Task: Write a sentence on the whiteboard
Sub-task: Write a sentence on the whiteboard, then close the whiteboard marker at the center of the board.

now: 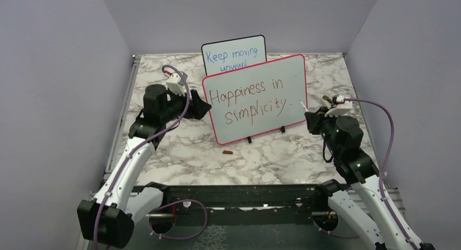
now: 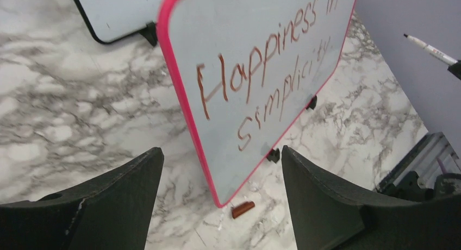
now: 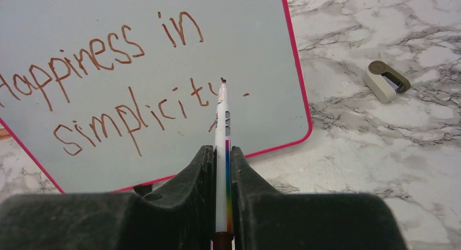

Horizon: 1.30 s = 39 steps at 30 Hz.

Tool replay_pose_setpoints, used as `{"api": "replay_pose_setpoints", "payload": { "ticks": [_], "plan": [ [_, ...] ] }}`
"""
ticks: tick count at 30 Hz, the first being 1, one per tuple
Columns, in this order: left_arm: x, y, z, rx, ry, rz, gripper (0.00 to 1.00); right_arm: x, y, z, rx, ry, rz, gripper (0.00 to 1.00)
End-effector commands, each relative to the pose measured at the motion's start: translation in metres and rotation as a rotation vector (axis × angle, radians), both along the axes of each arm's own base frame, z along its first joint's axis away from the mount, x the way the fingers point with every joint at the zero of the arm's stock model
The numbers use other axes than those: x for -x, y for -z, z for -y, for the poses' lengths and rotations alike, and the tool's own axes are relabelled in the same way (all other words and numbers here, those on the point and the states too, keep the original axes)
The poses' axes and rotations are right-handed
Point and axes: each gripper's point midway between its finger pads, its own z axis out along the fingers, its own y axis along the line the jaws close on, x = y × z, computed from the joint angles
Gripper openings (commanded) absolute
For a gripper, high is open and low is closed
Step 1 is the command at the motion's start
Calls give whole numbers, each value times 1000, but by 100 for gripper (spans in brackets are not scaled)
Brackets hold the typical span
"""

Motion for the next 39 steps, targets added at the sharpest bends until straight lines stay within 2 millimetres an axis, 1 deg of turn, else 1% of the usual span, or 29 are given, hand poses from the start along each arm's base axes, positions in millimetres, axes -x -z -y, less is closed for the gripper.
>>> {"api": "replay_pose_setpoints", "payload": {
  "ticks": [1,4,7,11,13,17,22,26,28,30,32,34,36,39],
  "plan": [
    [39,42,3,-15,-45,-150,80,11,-5,-4,-3,-45,0,1],
    [62,56,12,-9,-16,-186,80,15,-3,-6,-2,-68,0,1],
    [78,72,15,-9,-17,-228,80,17,1,-8,-15,-79,-2,1],
    [100,102,25,1,-27,-312,78,19,3,-11,-24,-96,3,1],
    [108,113,29,0,-39,-340,78,20,2,-12,-31,-99,3,1],
    [119,127,38,-31,-35,-362,75,20,3,-13,-37,-105,1,1],
    [126,146,62,-193,27,-354,75,20,3,-15,-45,-111,8,1],
    [123,157,82,-366,114,-299,75,23,0,-14,-49,-110,18,1],
    [119,162,86,-444,162,-282,74,24,-2,-13,-52,-113,26,1],
    [115,163,90,-501,206,-261,73,26,-4,-12,-52,-109,29,1],
    [114,165,100,-544,280,-257,72,27,-6,-12,-52,-111,36,1],
    [114,173,105,-605,349,-273,69,27,-7,-11,-54,-108,40,1],
    [113,181,104,-688,397,-290,66,27,-7,-11,-55,-107,42,1],
    [117,184,107,-741,505,-281,63,28,-8,-11,-57,-110,45,1]
  ]
}}
